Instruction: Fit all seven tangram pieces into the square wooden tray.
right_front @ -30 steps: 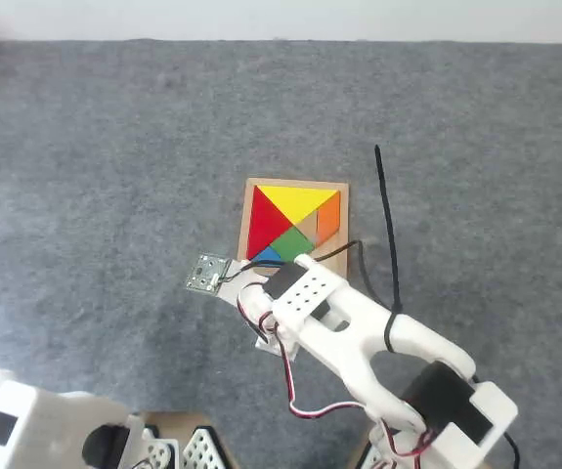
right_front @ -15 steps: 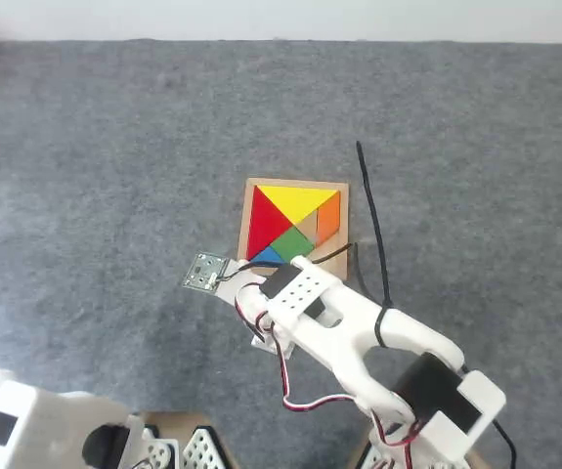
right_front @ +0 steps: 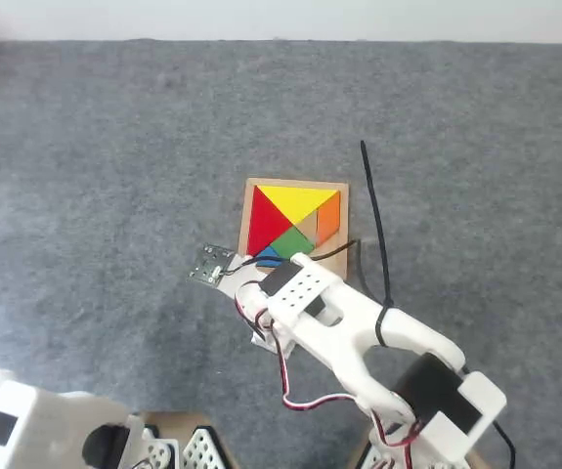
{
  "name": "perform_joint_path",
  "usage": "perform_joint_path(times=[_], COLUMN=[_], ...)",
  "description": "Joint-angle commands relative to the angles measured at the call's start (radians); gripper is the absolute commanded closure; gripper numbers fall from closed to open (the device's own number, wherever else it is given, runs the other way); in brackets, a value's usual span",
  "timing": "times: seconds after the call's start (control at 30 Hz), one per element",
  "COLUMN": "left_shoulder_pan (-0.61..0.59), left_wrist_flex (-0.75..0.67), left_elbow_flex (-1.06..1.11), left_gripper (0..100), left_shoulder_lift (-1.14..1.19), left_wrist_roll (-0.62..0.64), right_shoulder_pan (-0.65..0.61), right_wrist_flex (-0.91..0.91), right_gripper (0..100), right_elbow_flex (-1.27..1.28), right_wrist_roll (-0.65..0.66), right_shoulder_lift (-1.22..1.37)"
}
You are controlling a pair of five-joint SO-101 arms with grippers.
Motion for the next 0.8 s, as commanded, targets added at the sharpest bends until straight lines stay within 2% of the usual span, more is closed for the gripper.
perform_joint_path(times=[0.0,0.07,0.2,0.3,0.53,0.67,0.77], left_shoulder_pan=[-0.008,-0.008,-0.008,-0.008,-0.006,-0.006,-0.006], left_wrist_flex=[-0.021,-0.021,-0.021,-0.021,-0.018,-0.02,-0.02], left_elbow_flex=[-0.012,-0.012,-0.012,-0.012,-0.01,-0.012,-0.012], left_gripper=[75,75,75,75,75,75,75], left_shoulder_lift=[-0.061,-0.061,-0.061,-0.061,-0.061,-0.061,-0.061], left_wrist_roll=[0.0,0.0,0.0,0.0,0.0,0.0,0.0], right_shoulder_pan=[-0.007,-0.007,-0.007,-0.008,-0.068,-0.074,-0.065], right_wrist_flex=[0.018,0.019,0.064,0.11,0.027,0.013,0.016], right_gripper=[94.8,92.5,82.7,78.0,77.9,77.5,77.5], right_elbow_flex=[-0.021,-0.021,-0.075,-0.127,-0.15,-0.17,-0.207], right_wrist_roll=[-0.015,-0.029,-0.14,-0.149,-0.149,-0.282,-0.296], right_shoulder_lift=[-0.004,-0.005,-0.016,-0.059,-0.061,0.021,0.061])
